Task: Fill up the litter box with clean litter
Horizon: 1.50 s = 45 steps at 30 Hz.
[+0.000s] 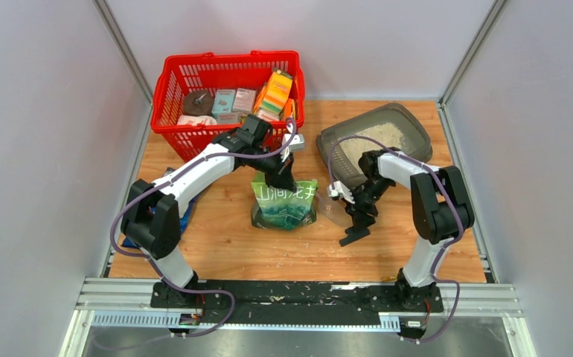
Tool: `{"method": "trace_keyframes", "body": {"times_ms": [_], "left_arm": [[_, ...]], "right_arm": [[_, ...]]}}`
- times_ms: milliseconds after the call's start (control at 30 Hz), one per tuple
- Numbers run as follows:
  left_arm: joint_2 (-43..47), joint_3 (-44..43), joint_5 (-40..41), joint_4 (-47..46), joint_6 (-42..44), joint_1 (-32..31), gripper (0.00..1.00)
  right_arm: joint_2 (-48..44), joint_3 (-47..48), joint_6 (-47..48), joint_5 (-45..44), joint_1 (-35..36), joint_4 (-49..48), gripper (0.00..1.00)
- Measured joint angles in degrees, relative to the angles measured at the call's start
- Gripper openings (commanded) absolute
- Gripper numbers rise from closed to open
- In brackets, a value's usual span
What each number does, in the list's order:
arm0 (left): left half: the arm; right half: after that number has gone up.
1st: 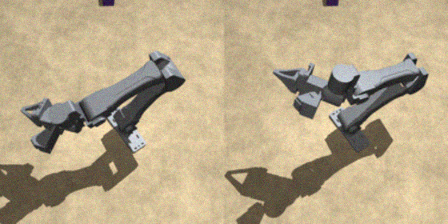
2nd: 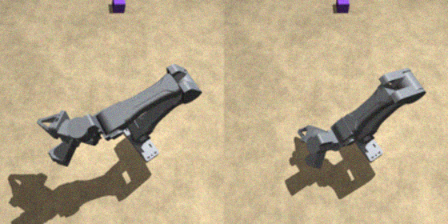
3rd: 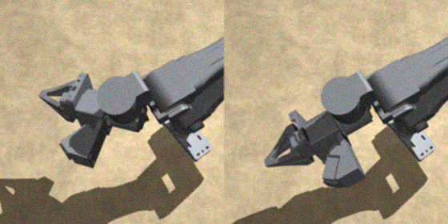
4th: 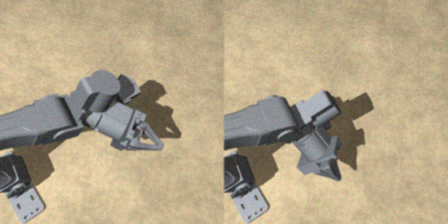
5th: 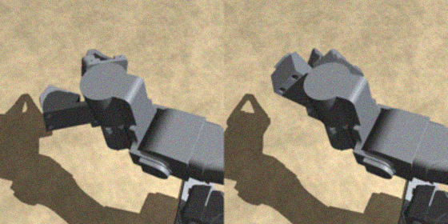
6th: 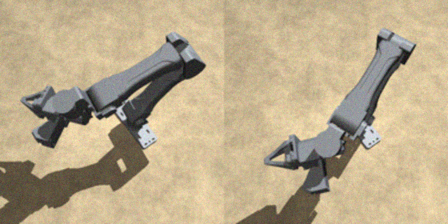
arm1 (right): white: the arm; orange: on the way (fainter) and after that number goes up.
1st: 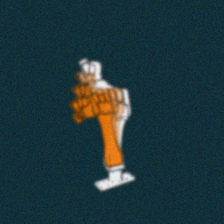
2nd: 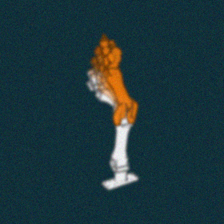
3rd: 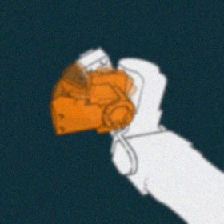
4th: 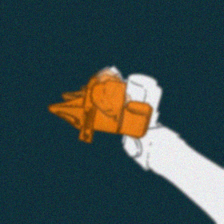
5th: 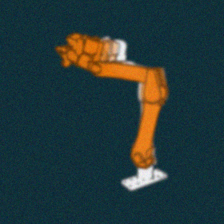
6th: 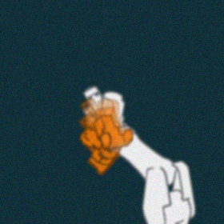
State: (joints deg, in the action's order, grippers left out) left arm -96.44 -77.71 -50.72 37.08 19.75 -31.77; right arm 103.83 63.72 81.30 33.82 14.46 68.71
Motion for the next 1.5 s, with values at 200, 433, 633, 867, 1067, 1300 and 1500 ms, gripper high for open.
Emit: {"method": "trace_keyframes", "body": {"times_ms": [200, 433, 633, 867, 1067, 1300, 1500], "left_arm": [[-0.04, -0.04, -0.04, 0.09, 0.00, 0.09, 0.00], [-0.04, -0.04, -0.28, 0.22, 0.07, 0.31, 0.00], [-0.02, -0.04, -0.22, 0.28, 0.15, 0.31, 0.12], [-0.22, -1.40, 0.13, 1.97, 2.08, 0.28, 0.19], [-0.96, -2.67, -0.02, 2.89, 2.82, 0.28, 0.28], [-0.96, -3.04, 0.31, 3.13, 5.51, 0.24, 0.36], [-0.94, -4.70, 1.36, 4.28, 8.52, 0.00, 0.50]], "right_arm": [[0.02, -0.02, -0.20, -1.14, 1.01, -0.02, 0.11], [-0.33, -0.04, 0.42, -0.63, 1.09, 2.91, 0.00], [-6.27, -0.52, 2.71, -0.90, 0.70, 6.21, 0.00], [-19.41, -0.33, 3.41, -1.46, -1.27, 7.48, 0.00], [-26.49, 2.03, 3.13, -1.44, -4.94, 7.87, 0.00], [-30.12, 8.31, -1.70, 2.93, -5.40, 8.33, 0.00], [-29.22, 9.22, -8.63, 7.67, -5.40, 8.46, 0.00]]}}
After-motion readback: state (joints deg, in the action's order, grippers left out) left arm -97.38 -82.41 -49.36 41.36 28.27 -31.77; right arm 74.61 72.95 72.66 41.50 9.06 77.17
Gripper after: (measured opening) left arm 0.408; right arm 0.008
